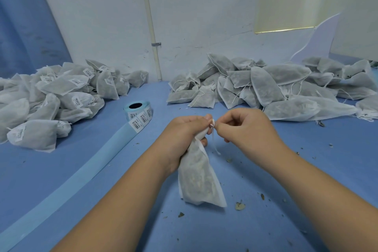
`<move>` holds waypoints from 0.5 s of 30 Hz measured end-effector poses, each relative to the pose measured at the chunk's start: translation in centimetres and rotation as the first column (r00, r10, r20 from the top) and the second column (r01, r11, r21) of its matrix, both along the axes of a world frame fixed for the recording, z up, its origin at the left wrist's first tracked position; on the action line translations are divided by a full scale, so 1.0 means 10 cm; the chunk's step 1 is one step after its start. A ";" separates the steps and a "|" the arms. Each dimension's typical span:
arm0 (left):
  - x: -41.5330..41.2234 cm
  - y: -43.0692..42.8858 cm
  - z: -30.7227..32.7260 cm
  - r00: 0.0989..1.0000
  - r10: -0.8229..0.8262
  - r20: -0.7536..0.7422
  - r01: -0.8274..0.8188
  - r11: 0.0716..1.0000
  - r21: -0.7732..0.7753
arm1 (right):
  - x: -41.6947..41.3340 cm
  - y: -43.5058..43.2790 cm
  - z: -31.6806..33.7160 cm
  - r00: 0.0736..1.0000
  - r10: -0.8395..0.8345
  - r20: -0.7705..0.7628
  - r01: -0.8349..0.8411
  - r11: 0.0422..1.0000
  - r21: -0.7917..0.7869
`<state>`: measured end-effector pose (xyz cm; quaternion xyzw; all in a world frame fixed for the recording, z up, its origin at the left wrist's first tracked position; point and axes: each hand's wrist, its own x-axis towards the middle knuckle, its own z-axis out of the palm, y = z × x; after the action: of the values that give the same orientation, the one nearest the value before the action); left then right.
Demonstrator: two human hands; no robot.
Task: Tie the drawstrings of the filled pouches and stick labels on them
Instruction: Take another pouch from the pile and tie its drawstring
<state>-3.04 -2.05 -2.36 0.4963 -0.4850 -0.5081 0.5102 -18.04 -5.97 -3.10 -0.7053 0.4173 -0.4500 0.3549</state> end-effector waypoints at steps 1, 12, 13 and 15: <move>0.00 0.00 0.00 1.000 0.011 -0.003 -0.011 1.000 0.001 | 0.01 -0.01 -0.01 1.000 -0.012 -0.003 0.012 1.000 -0.028; -0.04 -0.02 -0.05 0.996 0.094 -0.002 -0.094 0.995 -0.026 | 0.03 -0.01 -0.04 0.999 -0.025 -0.035 0.019 0.989 -0.146; -0.04 -0.02 -0.04 0.994 0.108 -0.001 -0.108 0.994 -0.031 | 0.03 0.00 -0.04 0.999 -0.017 -0.027 0.013 0.989 -0.149; -0.04 -0.02 -0.04 0.991 0.137 -0.008 -0.138 0.989 -0.045 | 0.02 0.01 -0.03 1.000 -0.001 -0.013 -0.001 0.989 -0.148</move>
<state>-3.43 -2.25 -2.76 0.5155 -0.4599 -0.4617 0.5564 -17.84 -5.90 -3.38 -0.7325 0.3853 -0.4751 0.2988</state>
